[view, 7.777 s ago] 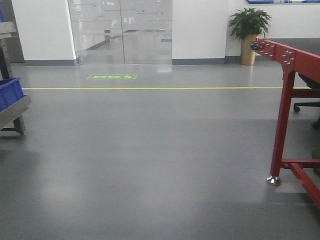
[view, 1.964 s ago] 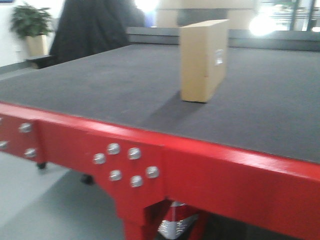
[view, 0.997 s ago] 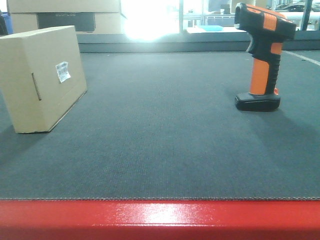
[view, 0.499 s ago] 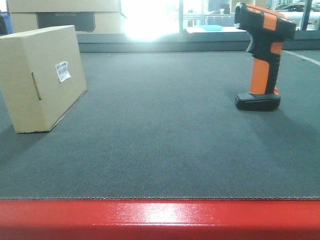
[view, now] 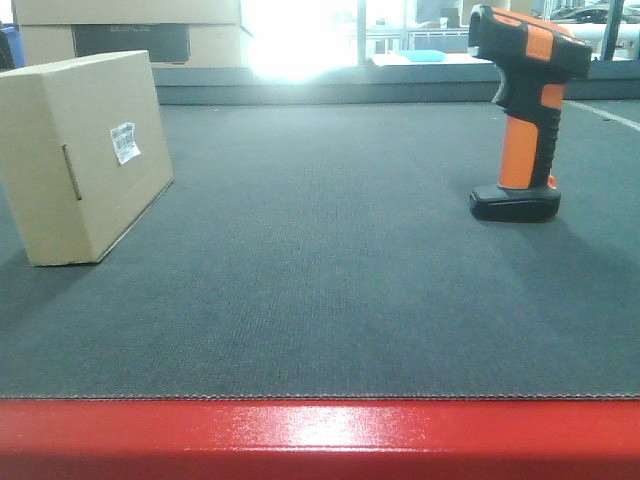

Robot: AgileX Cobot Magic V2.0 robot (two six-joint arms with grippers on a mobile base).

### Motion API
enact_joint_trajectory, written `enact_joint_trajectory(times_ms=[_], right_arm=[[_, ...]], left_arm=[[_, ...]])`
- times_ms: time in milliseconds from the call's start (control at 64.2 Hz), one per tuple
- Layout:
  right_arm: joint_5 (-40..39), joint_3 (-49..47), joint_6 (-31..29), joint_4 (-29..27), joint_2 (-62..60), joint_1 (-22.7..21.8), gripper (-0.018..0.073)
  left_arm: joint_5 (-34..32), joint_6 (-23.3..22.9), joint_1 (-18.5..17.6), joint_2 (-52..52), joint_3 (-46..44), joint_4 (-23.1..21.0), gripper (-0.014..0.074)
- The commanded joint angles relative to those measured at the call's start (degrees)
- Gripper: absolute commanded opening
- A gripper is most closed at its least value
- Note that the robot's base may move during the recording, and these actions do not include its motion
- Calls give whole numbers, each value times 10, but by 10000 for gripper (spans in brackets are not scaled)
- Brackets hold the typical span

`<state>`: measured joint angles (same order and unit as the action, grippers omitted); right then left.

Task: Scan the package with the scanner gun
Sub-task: 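Turn and drive the base up to the conveyor belt edge, then reach the left gripper to the cardboard box and grasp its top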

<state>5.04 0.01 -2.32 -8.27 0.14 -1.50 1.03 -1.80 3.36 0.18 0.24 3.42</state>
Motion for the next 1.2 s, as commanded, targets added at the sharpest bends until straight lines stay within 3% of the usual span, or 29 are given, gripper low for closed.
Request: enact_joint_trajectory(times_ms=[0,374,592,670,795,951,1029,1075,1185], right_arm=[[-18,0,-2,1,-1,0,-163],[-60,0,-2,1,-1,0,-163],[-93,-6,-2,-9,-1,0,-163],[-85,-43,-2,21,-1,0,-163],[2,-140,-2,73,3,0,-163],[96,-249,-2,76,83,0,-163],[114,-287,-2,76,136,0,-110],[120,-306,-2,76,165,0,-34],[120,-330,-2,75,224,0,232]], left_arm=[[-10,-1,2,-2,-2,-2,-111],[-40,-1,2,-2,-2,-2,-111],[-131,-1,2,-2,-2,-2,-111],[-115,-1,2,-2,-25,-2,-111],[-47,-1,2,-2,-99,0,-111],[76,-1,2,38,-208,4,-78],[130,-1,2,72,-258,4,17],[153,-1,2,96,-283,4,98],[172,-1,2,153,-323,4,295]])
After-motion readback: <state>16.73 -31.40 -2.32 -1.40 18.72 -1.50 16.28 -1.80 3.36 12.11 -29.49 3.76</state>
